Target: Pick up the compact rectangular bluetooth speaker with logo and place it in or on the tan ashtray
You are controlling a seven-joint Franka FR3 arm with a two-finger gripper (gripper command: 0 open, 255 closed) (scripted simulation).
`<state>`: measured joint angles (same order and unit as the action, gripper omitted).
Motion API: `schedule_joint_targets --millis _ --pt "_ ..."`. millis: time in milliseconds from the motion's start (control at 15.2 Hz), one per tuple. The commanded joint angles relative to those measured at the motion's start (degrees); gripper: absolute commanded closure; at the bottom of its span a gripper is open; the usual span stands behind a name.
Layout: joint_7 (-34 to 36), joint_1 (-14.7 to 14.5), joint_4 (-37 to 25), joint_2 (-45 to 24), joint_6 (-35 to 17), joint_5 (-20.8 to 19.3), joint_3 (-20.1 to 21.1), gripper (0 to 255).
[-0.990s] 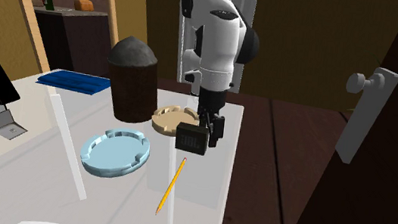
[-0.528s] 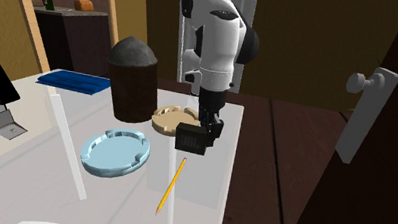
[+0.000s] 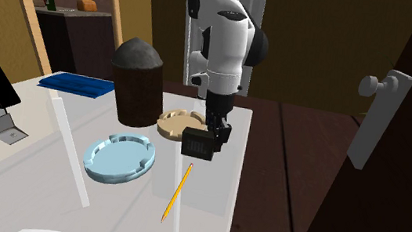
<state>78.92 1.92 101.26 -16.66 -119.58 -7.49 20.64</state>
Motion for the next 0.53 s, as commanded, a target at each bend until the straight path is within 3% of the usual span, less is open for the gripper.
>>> schedule_joint_targets --millis 0,462 --pt "-0.1 0.0 -0.4 0.2 0.7 0.1 0.0 255" --pt "-0.7 0.1 -3.9 1.7 5.5 0.9 0.3 255"
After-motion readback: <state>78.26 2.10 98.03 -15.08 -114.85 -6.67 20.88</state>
